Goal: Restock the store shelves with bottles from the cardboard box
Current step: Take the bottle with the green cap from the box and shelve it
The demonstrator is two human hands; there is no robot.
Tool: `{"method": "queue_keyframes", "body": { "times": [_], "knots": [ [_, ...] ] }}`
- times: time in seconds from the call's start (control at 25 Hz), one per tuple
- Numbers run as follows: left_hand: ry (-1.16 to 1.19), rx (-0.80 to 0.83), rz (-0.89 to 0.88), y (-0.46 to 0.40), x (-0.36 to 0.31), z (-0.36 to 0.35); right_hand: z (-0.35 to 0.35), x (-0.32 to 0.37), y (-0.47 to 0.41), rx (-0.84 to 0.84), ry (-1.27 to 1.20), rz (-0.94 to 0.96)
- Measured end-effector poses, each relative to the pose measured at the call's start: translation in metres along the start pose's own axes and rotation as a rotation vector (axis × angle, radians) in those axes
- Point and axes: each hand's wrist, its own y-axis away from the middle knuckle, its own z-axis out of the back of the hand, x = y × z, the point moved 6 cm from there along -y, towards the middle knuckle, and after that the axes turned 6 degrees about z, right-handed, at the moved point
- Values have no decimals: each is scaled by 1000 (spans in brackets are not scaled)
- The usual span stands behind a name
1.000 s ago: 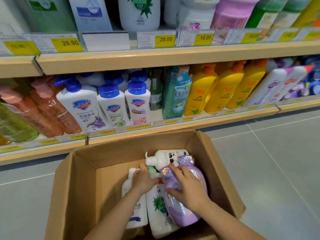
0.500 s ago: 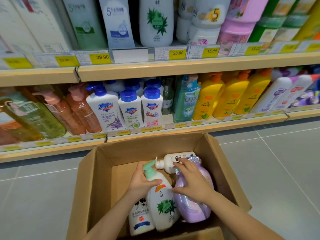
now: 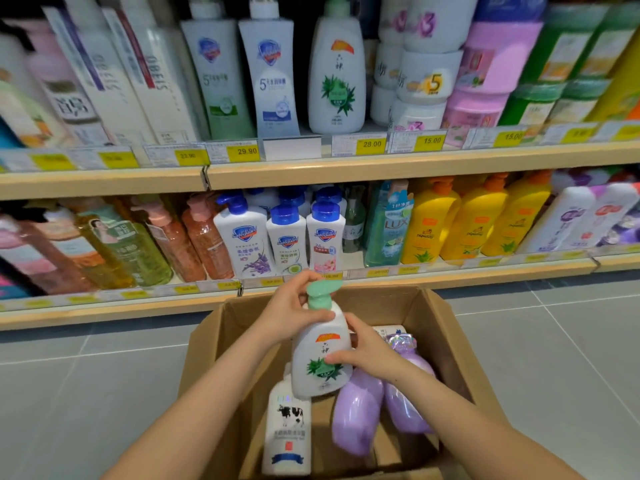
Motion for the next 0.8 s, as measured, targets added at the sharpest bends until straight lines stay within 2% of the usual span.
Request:
{"method": "queue_keyframes", "body": {
  "times": [0.12, 0.28, 0.44, 0.64, 0.8],
  "knots": [
    [130, -31, -1, -1, -17, 9, 10, 15, -3, -55, -119, 15],
    [245, -46, 97, 0, -16, 4, 31, 37, 0, -117, -109, 8],
    [157, 52, 144, 14, -11, -22, 59, 64, -2, -163, -76, 29],
    [58, -45, 61, -2, -42, -17, 96, 113, -8, -242, -50, 120],
    [-26, -161, -23, -17, -84, -6, 117, 153, -10, -228, -74, 216]
  ]
}}
